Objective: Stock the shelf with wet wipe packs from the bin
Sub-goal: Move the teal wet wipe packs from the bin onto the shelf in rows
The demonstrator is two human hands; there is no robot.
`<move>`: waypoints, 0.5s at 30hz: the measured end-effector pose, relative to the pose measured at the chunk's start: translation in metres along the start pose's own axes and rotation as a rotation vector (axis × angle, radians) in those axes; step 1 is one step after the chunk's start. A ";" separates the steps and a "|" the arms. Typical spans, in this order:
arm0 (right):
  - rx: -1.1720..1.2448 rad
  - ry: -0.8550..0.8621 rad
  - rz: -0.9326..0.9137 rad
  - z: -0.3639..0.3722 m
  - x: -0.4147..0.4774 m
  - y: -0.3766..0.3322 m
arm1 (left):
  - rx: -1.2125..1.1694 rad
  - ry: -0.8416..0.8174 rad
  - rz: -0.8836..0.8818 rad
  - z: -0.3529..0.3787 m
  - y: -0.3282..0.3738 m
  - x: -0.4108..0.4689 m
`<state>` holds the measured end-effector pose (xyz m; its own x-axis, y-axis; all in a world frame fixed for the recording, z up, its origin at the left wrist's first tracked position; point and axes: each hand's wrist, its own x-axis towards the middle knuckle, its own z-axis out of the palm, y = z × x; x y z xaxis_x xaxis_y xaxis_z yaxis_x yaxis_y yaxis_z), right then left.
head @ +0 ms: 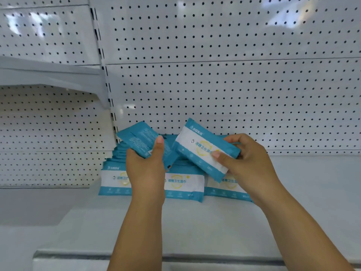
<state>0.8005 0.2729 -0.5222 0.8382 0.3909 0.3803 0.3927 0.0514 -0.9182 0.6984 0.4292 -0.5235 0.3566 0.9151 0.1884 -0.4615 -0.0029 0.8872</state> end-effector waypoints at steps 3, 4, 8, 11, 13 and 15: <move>-0.056 -0.042 -0.007 0.007 -0.003 0.001 | 0.023 0.132 0.064 -0.010 0.003 0.007; -0.077 -0.056 -0.011 0.010 -0.003 0.002 | 0.018 0.167 0.080 -0.014 0.005 0.010; -0.178 -0.132 -0.047 0.022 -0.007 0.007 | 0.016 0.267 0.103 -0.033 0.006 0.017; -0.203 -0.186 -0.071 0.035 -0.013 0.007 | -0.016 0.295 0.078 -0.047 0.006 0.021; -0.200 -0.206 -0.086 0.047 -0.018 0.008 | -0.036 0.322 0.063 -0.057 0.010 0.026; -0.206 -0.242 -0.092 0.063 -0.023 0.009 | -0.034 0.378 0.064 -0.067 0.015 0.032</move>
<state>0.7610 0.3223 -0.5456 0.6910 0.6019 0.4003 0.5515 -0.0809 -0.8302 0.6484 0.4856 -0.5320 0.0044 0.9976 0.0691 -0.5019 -0.0576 0.8630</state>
